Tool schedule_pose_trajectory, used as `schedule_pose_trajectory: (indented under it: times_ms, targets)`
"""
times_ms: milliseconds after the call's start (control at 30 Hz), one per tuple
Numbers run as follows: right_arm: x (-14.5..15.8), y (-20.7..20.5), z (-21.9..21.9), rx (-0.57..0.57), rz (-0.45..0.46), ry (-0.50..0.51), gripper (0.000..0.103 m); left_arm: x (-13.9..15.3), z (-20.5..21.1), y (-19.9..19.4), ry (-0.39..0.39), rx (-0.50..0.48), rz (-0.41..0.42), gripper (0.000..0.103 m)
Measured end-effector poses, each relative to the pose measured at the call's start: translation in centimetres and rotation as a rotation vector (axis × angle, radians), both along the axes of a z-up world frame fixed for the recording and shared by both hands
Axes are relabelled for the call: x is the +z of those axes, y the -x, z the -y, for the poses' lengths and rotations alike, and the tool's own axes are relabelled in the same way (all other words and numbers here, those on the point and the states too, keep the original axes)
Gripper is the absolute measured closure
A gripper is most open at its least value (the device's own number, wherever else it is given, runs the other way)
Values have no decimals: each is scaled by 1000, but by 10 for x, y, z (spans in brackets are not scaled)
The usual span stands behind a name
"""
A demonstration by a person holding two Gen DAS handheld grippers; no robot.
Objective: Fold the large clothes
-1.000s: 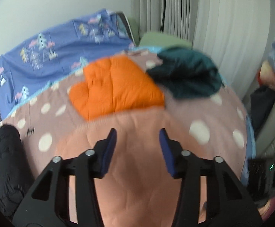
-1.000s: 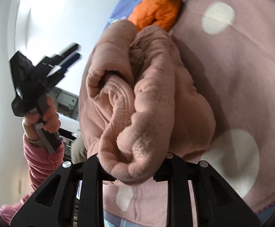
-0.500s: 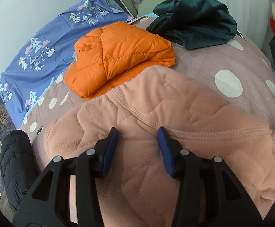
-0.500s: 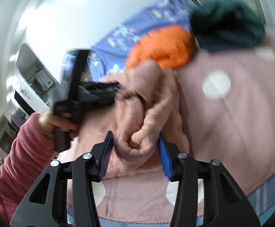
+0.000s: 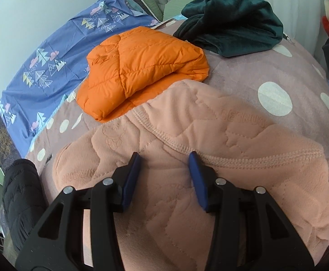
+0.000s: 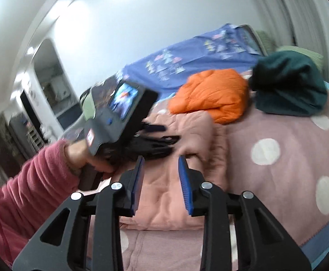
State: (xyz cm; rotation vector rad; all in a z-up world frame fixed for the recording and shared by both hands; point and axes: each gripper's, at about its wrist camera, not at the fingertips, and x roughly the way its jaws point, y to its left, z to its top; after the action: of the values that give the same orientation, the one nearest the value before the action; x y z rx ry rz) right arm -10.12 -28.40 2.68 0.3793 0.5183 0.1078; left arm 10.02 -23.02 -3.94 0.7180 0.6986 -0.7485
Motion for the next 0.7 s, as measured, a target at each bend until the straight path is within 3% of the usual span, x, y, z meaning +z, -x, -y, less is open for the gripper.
schedule_pose_trajectory:
  times_ms: [100,133,200,400,700]
  targets:
    - [-27,-24,-4,-25,-137,39,75,0,2,1,-6,-2,4,58]
    - [-45,-34,0,-43,-214,26,81,0,1,1,-3,-2,0,58]
    - [-73,-44,8,-69,-284,-19,89,-1,2,0,8,-7,-17,58]
    - [-78,-51,7,-66,-330,25,90,-7,13,3,-15,-18,0,58]
    - [-85,-59,8,-69,-361,7,90,-13,11,-2,32,-23,-21,58]
